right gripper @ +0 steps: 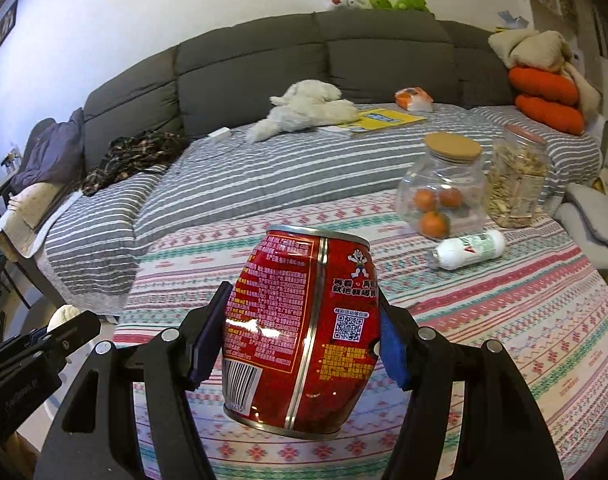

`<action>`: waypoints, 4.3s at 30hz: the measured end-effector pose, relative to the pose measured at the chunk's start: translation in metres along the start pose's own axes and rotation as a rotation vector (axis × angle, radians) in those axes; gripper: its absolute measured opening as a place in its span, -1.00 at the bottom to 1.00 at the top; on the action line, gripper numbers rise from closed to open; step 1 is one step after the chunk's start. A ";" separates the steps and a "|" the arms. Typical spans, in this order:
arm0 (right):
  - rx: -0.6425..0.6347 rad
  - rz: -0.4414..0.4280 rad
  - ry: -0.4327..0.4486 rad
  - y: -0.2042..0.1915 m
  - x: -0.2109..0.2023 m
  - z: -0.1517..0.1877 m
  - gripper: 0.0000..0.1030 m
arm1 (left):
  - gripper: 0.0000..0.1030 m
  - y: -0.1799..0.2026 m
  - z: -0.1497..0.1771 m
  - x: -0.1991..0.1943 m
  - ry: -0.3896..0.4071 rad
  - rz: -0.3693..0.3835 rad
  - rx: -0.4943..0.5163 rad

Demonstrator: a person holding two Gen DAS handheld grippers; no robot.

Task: Collect trash
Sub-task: 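Carry the tissue and red can in both tools to the white bin, then open the left tool over the bin while the right tool drops the can, then move both tools back over the blanket toward the orange peel and bottle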

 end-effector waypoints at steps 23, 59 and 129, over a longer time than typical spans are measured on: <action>-0.067 -0.172 -0.017 -0.106 -0.009 0.016 0.25 | -0.53 -0.130 -0.002 -0.030 -0.019 -0.232 -0.111; -0.185 -0.439 -0.172 -0.335 0.004 0.101 0.72 | 0.25 -0.309 -0.020 -0.127 0.102 -0.464 -0.491; 0.107 0.316 -0.052 0.158 0.009 -0.016 0.87 | 0.86 0.088 0.035 0.067 -0.102 -0.168 0.149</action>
Point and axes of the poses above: each gripper's, at about its wrist camera, not at the fingertips, and x roughly the way its jaws point, y to its right, z to its underside, the point moved 5 cm from there along x, roughly the way its jaws point, and after that the axes turned 14 degrees about y, right-handed, at the moved point
